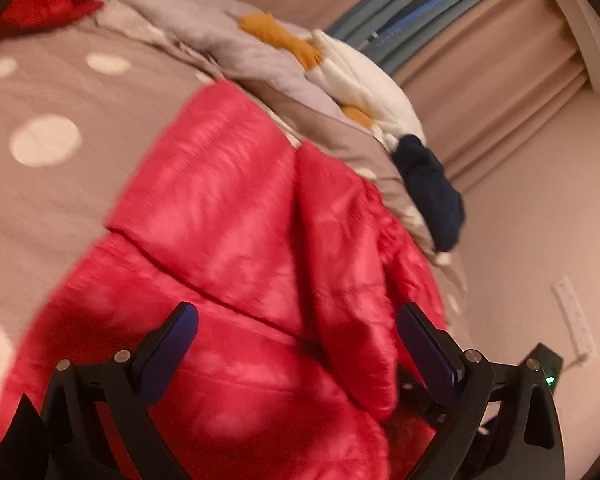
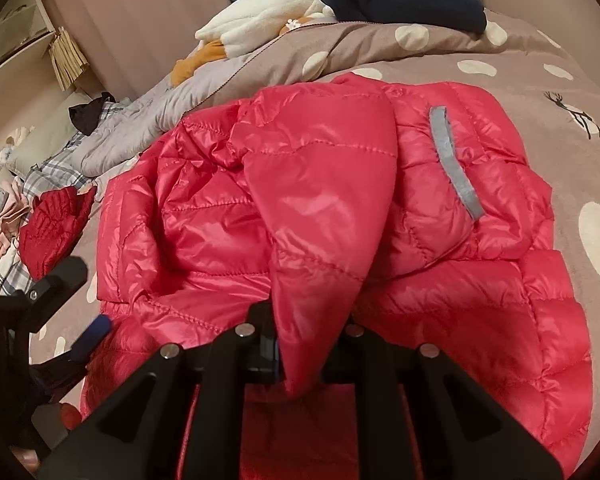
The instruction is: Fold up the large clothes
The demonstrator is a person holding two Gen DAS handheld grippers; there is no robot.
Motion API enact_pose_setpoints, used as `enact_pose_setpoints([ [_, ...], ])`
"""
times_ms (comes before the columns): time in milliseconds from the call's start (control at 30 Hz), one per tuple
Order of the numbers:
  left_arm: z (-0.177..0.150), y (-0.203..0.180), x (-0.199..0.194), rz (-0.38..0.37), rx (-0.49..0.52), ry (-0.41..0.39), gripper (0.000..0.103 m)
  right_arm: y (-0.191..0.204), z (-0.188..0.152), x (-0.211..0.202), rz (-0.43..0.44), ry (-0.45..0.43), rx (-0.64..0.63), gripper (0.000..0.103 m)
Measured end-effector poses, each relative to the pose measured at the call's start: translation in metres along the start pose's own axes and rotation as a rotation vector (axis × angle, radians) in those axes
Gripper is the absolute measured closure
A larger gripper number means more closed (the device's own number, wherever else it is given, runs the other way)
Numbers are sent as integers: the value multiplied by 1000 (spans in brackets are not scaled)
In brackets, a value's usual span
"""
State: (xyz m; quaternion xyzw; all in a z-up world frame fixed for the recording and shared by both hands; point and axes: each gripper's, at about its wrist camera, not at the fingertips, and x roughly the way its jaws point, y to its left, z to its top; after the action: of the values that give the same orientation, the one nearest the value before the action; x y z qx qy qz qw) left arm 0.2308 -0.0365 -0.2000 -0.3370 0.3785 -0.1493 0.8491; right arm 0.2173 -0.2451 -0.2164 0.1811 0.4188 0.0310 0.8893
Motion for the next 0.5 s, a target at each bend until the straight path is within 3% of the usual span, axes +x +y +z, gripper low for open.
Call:
enact_pose_setpoints([
  [67,-2,1,9,-90,-53,48,4,0,-1,0,22,6,9,90],
  [133,-5,2,17,-167,-94,87,17,2,-3,0,26,16,-5,90],
  [167,-6,-1,22,-173,-103,107,33,5,-4,-1,22,15,-18,90],
  [200,-8,-3,25,-156,-94,115,49,7,-6,-3,20,12,-29,90],
  [233,-11,-8,29,-99,-54,119,57,9,-7,-5,25,12,-39,90],
  [267,-15,-12,32,-33,-13,106,72,10,-9,-8,34,11,-47,90],
  [300,-19,-14,34,24,11,95,76,9,-10,-10,37,4,-50,90],
  [433,-30,-18,31,98,58,75,77,4,-13,-9,7,21,-70,85],
  [500,-33,-25,26,164,115,57,75,5,-14,-12,-16,7,-94,78],
])
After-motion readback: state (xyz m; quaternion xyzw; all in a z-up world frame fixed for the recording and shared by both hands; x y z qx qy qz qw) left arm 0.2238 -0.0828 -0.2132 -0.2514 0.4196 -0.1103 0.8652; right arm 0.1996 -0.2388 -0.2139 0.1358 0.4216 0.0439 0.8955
